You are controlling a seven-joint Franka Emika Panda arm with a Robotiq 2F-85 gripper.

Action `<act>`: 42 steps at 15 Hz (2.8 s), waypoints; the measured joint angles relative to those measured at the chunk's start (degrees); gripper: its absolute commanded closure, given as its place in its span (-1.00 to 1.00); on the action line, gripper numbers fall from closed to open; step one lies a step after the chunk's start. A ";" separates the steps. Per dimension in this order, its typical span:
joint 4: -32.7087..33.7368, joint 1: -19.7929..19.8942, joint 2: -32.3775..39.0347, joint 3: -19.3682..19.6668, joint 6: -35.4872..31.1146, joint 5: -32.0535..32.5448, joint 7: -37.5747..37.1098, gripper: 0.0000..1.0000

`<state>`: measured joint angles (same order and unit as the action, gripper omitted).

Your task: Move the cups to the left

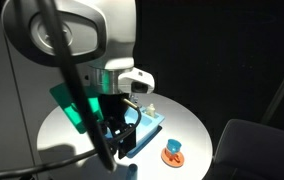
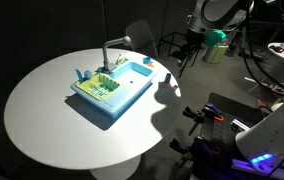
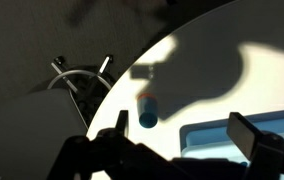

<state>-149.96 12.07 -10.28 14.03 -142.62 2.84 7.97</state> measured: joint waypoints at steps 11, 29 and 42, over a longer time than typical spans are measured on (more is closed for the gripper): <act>5.90 0.26 10.78 1.99 -4.64 -6.34 10.86 -1.00; 15.66 4.37 25.43 -4.03 -7.04 -10.57 17.67 -1.00; 15.75 7.60 28.88 -5.72 -7.49 -10.57 19.38 -1.00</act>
<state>-134.21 19.67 18.60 8.31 -150.11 -7.74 27.35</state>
